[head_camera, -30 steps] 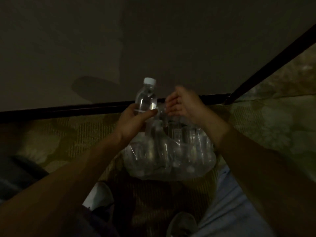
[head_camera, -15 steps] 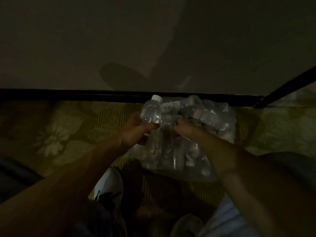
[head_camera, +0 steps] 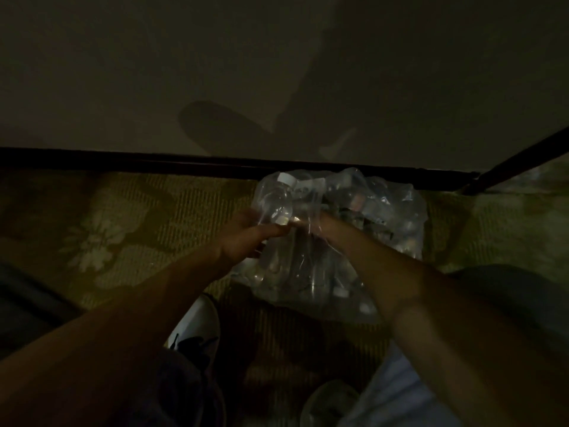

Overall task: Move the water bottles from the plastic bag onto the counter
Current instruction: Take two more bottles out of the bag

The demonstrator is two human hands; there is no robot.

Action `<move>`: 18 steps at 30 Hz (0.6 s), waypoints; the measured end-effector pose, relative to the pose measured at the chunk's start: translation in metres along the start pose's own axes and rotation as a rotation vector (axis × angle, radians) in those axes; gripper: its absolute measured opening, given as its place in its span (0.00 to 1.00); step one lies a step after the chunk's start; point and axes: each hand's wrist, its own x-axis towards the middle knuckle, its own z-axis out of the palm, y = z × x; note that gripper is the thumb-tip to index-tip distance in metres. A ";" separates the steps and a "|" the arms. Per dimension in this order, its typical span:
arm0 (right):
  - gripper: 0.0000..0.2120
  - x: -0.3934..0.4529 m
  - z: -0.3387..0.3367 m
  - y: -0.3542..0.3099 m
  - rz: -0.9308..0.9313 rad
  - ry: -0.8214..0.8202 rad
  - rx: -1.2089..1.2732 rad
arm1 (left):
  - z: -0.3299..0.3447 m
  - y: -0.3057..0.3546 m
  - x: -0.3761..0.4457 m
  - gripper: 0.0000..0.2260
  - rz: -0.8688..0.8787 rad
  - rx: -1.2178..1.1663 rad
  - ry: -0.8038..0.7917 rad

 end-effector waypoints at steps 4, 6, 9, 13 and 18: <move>0.14 -0.021 -0.017 0.006 0.129 0.033 0.044 | 0.005 0.002 0.003 0.10 -0.044 0.016 0.011; 0.13 -0.030 -0.027 0.013 0.126 0.037 0.215 | 0.009 0.002 0.005 0.15 -0.054 0.004 0.014; 0.10 -0.037 -0.038 0.027 0.058 0.029 0.460 | 0.013 -0.003 0.008 0.22 -0.068 0.006 0.054; 0.19 -0.042 -0.048 0.039 0.085 0.186 0.532 | 0.016 -0.001 0.014 0.29 -0.077 -0.036 0.046; 0.27 -0.068 -0.051 0.028 0.030 0.406 0.447 | 0.032 0.015 0.011 0.24 -0.099 -0.153 0.033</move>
